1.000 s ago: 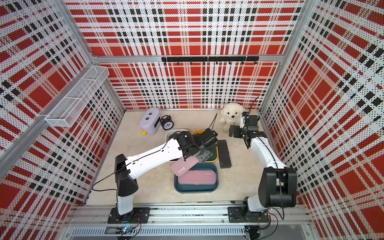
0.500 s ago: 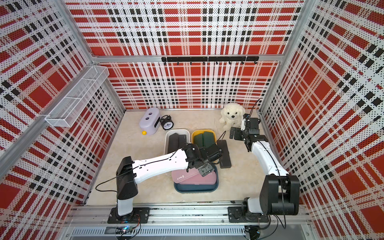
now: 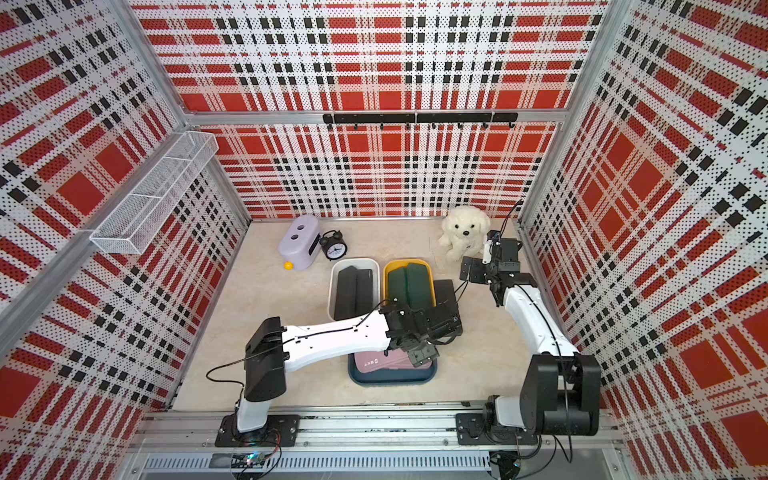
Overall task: Place the pencil cases by color into the storage box
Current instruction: Place the pencil case at the storage box.
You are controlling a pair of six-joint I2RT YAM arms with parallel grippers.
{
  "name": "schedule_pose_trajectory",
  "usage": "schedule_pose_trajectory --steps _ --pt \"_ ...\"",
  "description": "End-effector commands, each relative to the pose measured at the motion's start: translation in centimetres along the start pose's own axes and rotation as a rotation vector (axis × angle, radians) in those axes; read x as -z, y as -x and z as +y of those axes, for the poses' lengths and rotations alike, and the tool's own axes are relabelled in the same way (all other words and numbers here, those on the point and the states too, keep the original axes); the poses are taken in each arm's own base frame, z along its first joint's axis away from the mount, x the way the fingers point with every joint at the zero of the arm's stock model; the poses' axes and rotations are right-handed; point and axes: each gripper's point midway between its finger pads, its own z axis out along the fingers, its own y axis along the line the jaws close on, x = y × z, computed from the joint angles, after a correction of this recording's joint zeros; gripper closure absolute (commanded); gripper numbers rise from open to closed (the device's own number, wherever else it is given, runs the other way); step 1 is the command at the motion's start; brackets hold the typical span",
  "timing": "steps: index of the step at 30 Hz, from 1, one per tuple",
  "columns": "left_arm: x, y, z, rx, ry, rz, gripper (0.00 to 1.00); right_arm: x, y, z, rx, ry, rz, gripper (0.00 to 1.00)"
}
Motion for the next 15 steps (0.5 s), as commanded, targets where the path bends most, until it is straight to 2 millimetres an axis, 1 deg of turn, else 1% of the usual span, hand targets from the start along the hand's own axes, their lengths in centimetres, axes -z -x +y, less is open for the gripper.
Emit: schedule_pose_trajectory --steps 1,9,11,15 --pt "-1.2 -0.3 -0.3 -0.051 0.01 0.014 0.43 0.8 0.9 -0.1 0.008 0.001 -0.046 0.0" --pt "-3.3 -1.7 -0.7 -0.104 0.008 0.065 0.41 0.7 0.8 -0.3 0.009 0.0 -0.044 0.0" --pt "-3.6 -1.8 -0.8 -0.107 0.0 0.071 0.4 0.8 0.7 -0.3 0.009 0.0 -0.043 0.0" --pt "-3.7 -1.8 -0.9 -0.114 -0.002 0.072 0.39 0.8 0.9 -0.3 0.008 0.0 -0.047 0.0"
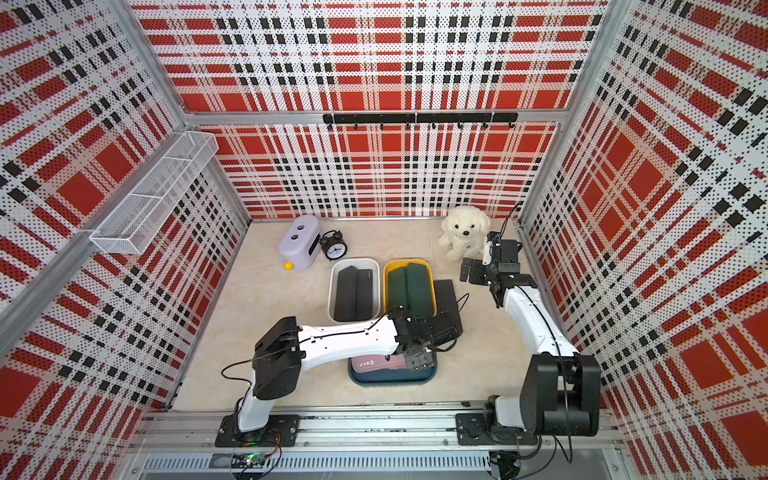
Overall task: Place the pencil cases by color into the storage box
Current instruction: Place the pencil case at the storage box.
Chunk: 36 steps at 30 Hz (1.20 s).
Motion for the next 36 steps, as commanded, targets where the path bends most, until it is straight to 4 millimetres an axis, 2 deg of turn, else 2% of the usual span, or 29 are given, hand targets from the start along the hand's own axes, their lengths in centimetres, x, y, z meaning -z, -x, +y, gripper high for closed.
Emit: schedule_pose_trajectory --steps 1,3,7,9,15,21,26,32,36 --pt "-0.3 0.4 0.1 -0.016 0.003 -0.012 0.38 0.9 1.0 -0.2 0.008 0.0 -0.048 0.0" --pt "-0.2 0.4 0.1 -0.02 0.005 -0.013 0.34 0.9 1.0 -0.2 0.008 0.001 -0.047 0.0" --pt "-0.4 0.3 0.2 -0.024 0.011 -0.009 0.2 0.9 1.0 -0.2 0.009 0.002 -0.046 0.0" --pt "-0.5 0.2 0.1 -0.025 0.011 -0.004 0.17 0.9 1.0 -0.2 0.009 0.002 -0.046 0.0" --pt "-0.9 -0.1 -0.1 -0.037 0.009 0.007 0.11 1.0 1.2 -0.1 0.01 0.002 -0.051 0.0" --pt "-0.3 0.3 0.0 -0.038 0.015 -0.006 0.08 1.2 1.3 -0.1 0.01 0.002 -0.056 0.0" --pt "1.5 1.6 0.3 -0.032 0.037 -0.055 0.06 1.2 1.3 -0.2 0.011 -0.001 -0.055 0.0" --pt "4.6 3.3 0.6 -0.02 0.066 -0.128 0.05 0.9 1.0 -0.4 0.011 -0.006 -0.041 0.0" --pt "6.9 3.8 1.5 0.021 0.077 -0.184 0.04 0.5 0.1 -0.6 0.017 -0.017 -0.01 0.0"
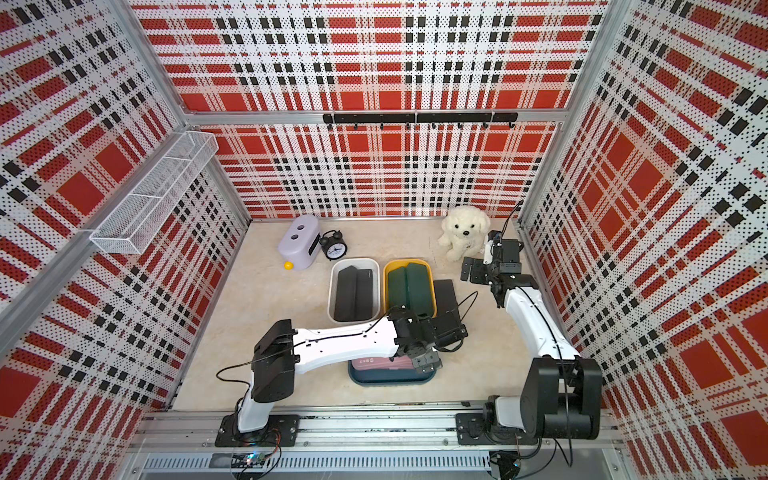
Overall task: Place the pencil cases by color into the storage box
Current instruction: Place the pencil case at the storage box.
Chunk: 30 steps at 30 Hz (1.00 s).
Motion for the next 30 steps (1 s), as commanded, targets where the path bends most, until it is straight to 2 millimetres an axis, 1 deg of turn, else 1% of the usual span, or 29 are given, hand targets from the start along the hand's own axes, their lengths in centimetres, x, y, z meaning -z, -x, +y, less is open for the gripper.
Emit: schedule_pose_trajectory --steps 1,2,7,11,13,16,20,22,24,28,30 --pt "4.0 1.5 1.9 0.064 0.038 -0.099 0.04 -0.1 -0.6 -0.6 0.008 -0.016 0.016 0.0" --pt "4.6 1.7 2.4 0.084 0.051 -0.116 0.04 -0.1 -0.7 -0.6 0.012 -0.013 0.022 0.0" --pt "6.9 1.7 5.6 0.252 0.121 -0.208 0.04 -0.6 -2.9 0.1 0.027 0.014 0.08 0.0" --pt "8.7 1.3 8.2 0.412 0.189 -0.293 0.04 -1.2 -5.1 2.0 0.077 0.029 0.139 0.0" --pt "9.4 0.6 10.2 0.524 0.214 -0.335 0.04 -1.8 -6.6 3.1 0.109 0.033 0.185 0.0" --pt "9.8 -1.5 13.4 0.692 0.241 -0.381 0.04 -2.5 -8.5 3.9 0.124 0.031 0.232 0.0" --pt "10.2 -4.3 16.8 0.858 0.211 -0.454 0.04 -2.5 -9.9 3.7 0.122 0.013 0.255 0.0" --pt "11.2 -5.6 18.2 0.912 0.208 -0.499 0.04 -2.3 -10.4 3.6 0.124 0.005 0.263 0.0" --pt "12.7 -6.9 19.8 0.958 0.225 -0.538 0.04 -2.1 -10.8 3.8 0.131 0.002 0.27 0.0" --pt "15.8 -9.7 23.0 1.07 0.281 -0.601 0.03 -1.9 -12.0 4.8 0.161 0.015 0.301 0.0" --pt "17.2 -11.5 24.8 1.134 0.318 -0.63 0.03 -2.0 -12.9 5.3 0.175 0.021 0.324 0.0"
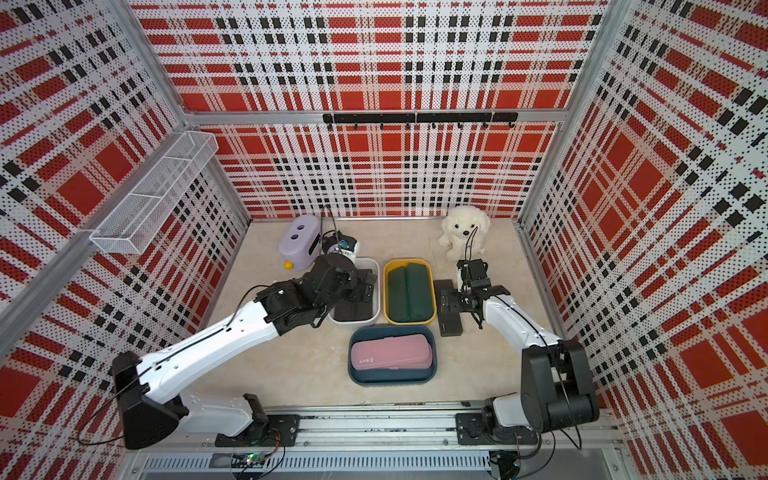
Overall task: Place the pencil cases by color into the storage box
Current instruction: Place the pencil case at the storage box.
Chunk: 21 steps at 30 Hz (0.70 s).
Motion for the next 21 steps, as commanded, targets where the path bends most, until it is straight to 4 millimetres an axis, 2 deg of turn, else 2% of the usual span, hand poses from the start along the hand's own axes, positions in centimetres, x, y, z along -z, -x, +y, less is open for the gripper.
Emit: schedule_pose_trajectory --steps 1,5,11,15,21 --pt "1.7 3.1 2.9 0.141 0.017 -0.099 0.03 -0.1 -1.3 0.6 0.011 -0.011 0.032 0.0" --pt "2.6 4.7 6.9 0.215 0.076 -0.143 0.02 -0.7 -2.4 0.9 0.013 -0.02 0.057 0.0" --pt "3.8 6.5 10.4 0.267 0.163 -0.206 0.02 -0.8 -3.2 1.0 0.008 -0.021 0.067 0.0" --pt "4.4 7.0 11.1 0.288 0.189 -0.243 0.02 -1.1 -3.5 1.3 0.015 -0.019 0.073 0.0" --pt "3.7 6.1 11.0 0.308 0.181 -0.231 0.02 -2.0 -4.1 1.5 0.017 -0.024 0.1 0.0"
